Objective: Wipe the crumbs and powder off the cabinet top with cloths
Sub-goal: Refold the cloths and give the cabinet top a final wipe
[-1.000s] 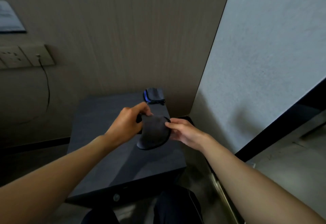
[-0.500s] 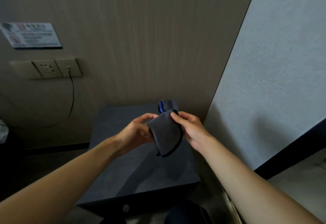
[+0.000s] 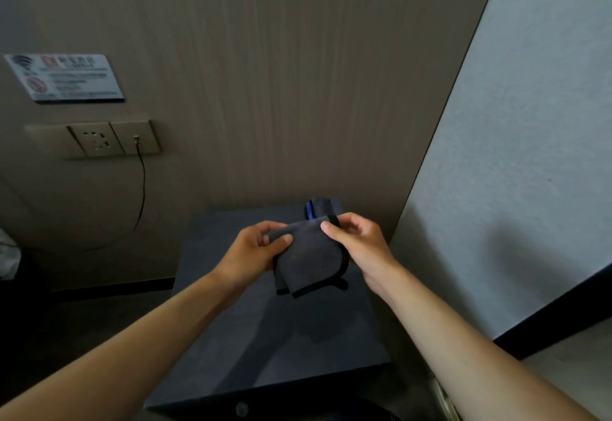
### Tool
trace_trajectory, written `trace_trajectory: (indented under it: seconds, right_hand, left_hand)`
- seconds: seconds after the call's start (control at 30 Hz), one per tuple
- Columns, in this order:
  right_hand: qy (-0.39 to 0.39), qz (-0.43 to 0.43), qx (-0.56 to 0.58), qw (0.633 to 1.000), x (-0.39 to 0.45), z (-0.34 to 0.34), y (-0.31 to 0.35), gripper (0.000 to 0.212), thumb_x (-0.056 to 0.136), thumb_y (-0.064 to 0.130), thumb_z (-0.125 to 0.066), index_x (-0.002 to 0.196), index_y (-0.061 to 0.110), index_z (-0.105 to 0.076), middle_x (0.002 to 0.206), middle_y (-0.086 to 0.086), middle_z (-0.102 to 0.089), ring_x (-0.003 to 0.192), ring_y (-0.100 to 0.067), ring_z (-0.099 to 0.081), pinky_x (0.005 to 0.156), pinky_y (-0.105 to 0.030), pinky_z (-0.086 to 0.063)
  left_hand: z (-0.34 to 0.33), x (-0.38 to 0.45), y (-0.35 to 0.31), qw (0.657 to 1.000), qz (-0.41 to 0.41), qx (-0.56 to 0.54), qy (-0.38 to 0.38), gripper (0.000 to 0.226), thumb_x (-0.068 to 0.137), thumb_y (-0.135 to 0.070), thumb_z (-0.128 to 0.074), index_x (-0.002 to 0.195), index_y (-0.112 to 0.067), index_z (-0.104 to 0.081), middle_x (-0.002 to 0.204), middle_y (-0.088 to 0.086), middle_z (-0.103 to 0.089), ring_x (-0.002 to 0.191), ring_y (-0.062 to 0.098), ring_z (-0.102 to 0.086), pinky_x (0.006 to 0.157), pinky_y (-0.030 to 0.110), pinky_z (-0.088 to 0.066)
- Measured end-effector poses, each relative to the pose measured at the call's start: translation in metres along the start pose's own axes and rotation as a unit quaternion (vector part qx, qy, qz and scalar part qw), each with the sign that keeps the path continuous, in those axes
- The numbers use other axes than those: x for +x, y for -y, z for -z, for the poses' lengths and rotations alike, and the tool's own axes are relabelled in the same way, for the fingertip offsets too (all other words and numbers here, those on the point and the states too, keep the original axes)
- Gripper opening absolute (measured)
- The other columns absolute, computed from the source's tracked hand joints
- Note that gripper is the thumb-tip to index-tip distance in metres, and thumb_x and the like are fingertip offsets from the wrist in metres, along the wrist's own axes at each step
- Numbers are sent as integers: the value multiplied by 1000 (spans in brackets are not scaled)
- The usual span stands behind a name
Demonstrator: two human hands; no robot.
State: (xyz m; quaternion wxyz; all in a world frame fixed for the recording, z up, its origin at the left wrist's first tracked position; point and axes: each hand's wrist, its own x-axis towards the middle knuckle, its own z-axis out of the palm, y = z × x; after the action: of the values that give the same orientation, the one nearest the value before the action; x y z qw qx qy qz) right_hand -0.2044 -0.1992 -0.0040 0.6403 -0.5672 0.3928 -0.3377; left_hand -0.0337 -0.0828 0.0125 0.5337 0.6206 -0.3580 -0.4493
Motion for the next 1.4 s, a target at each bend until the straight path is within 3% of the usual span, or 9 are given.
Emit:
trace_trajectory:
  seconds: [0.13, 0.3, 0.4, 0.5, 0.7, 0.83, 1.2, 1.3, 1.4]
  right_hand:
    - [-1, -37, 18, 999, 14, -6, 2, 38, 72, 27, -86, 102, 18, -64, 95, 0, -75, 93, -18, -71, 83, -36, -57]
    - [60, -82, -8, 995, 13, -10, -6, 28, 86, 36, -74, 107, 18, -74, 102, 0, -76, 98, -16, -71, 88, -35, -56]
    - [13, -48, -15, 999, 15, -11, -14, 19, 89, 28, -71, 106, 19, -72, 98, 2, -76, 95, -14, -71, 84, -31, -58]
    - [-29, -43, -10, 999, 23, -7, -19, 19, 90, 28, -70, 106, 20, -72, 98, 2, -76, 92, -11, -71, 79, -28, -59]
    - [-54, -100, -29, 993, 51, 9, -48, 19, 87, 26, -74, 103, 18, -74, 96, 0, -76, 92, -17, -72, 87, -38, -58]
    - [-67, -140, 1, 988, 76, 22, -70, 24, 87, 15, -71, 110, 21, -73, 101, -1, -75, 96, -21, -71, 86, -42, -58]
    - [-162, -138, -153, 965, 150, 44, -126, 33, 79, 9, -78, 111, 14, -71, 96, -3, -72, 90, -21, -69, 82, -41, -59]
    - [-185, -125, -215, 951, 168, 50, -139, 37, 75, 12, -82, 111, 13, -71, 92, -3, -71, 92, -21, -69, 84, -36, -58]
    - [-198, -123, -253, 939, 178, 52, -147, 35, 76, 14, -82, 109, 12, -72, 95, -5, -73, 91, -20, -69, 80, -30, -56]
  left_hand:
    - [10, 15, 2, 1000, -12, 14, 14, 18, 101, -14, -52, 114, -8, -64, 96, 11, -72, 90, 20, -69, 78, 33, -59]
    - [12, 28, 10, 1000, -7, -16, 4, 19, 99, -9, -55, 116, -4, -63, 99, 15, -71, 90, 22, -68, 73, 31, -58]
    - [10, 33, 17, 996, 58, -71, 8, 34, 89, -20, -72, 118, -7, -62, 108, 17, -73, 96, 27, -72, 79, 39, -60]
    - [9, 38, 28, 991, 127, -4, 33, 46, 78, -29, -83, 114, -13, -61, 99, 18, -74, 87, 23, -73, 81, 40, -60]
    - [0, 63, 52, 991, 123, 49, 25, 12, 88, -14, -73, 86, -4, -67, 67, 8, -67, 62, 14, -67, 59, 25, -57]
    - [-10, 93, 69, 989, 130, 74, 11, 11, 94, -11, -65, 91, -4, -58, 72, 14, -51, 65, 18, -59, 54, 21, -55]
    - [-24, 178, 119, 977, 163, 134, -24, 43, 83, -15, -78, 53, -14, -47, 54, 4, -48, 52, 15, -53, 65, 31, -59]
    - [-30, 193, 127, 974, 163, 146, -55, 24, 75, -15, -85, 68, -10, -63, 61, 4, -61, 60, 19, -65, 67, 39, -63]
    - [-35, 200, 130, 973, 153, 160, -60, 29, 72, -14, -88, 87, -3, -65, 77, 14, -70, 67, 20, -70, 59, 36, -62]
